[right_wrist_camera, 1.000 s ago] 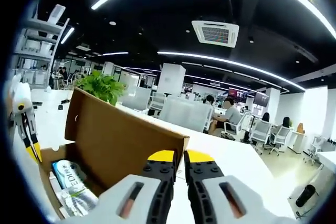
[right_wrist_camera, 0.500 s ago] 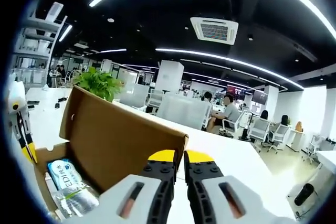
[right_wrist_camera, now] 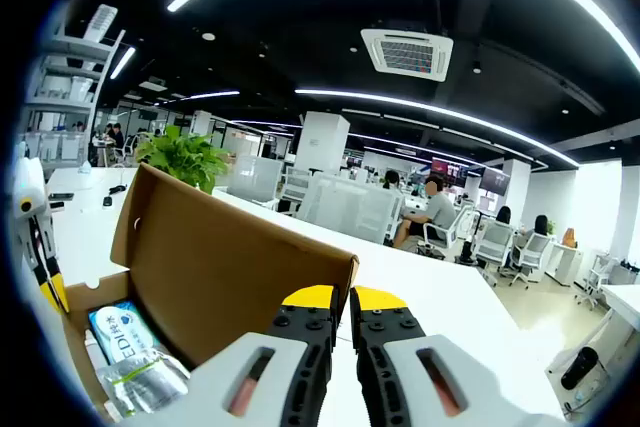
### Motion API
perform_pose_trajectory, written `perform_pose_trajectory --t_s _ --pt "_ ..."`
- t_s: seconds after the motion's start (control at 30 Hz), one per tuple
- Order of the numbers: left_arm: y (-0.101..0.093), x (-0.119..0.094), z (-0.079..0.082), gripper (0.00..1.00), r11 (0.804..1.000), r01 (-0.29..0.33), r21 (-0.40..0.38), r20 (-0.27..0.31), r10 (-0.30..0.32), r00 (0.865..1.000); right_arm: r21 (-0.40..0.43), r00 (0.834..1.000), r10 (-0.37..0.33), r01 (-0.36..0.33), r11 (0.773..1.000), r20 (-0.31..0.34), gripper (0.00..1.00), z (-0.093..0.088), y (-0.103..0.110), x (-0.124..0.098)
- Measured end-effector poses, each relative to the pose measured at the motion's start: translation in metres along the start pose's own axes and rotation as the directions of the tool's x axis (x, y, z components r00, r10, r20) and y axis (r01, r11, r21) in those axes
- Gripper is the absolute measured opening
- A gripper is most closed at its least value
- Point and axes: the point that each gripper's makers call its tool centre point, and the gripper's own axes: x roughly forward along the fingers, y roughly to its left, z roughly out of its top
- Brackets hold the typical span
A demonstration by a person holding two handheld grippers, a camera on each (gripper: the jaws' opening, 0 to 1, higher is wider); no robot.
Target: Operate the shoe box by opening the lid, removing the specified soft item, and placing it in the target area until the item is outside and the box remains undamaged.
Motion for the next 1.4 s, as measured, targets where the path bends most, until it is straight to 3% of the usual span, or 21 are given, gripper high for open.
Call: perform_pose_trajectory --t_s 0.7,1.4 --pt "0.001 0.000 0.000 0.05 1.000 0.003 0.004 -0.009 -0.003 1.000 0.025 1.000 0.012 -0.011 1.000 -0.019 0.04 -0.003 0.000 0.007" --pt "0.001 0.000 0.000 0.04 1.000 0.006 0.008 -0.002 -0.006 1.000 0.078 0.998 0.022 -0.017 0.997 -0.067 0.03 -0.013 -0.005 0.028"
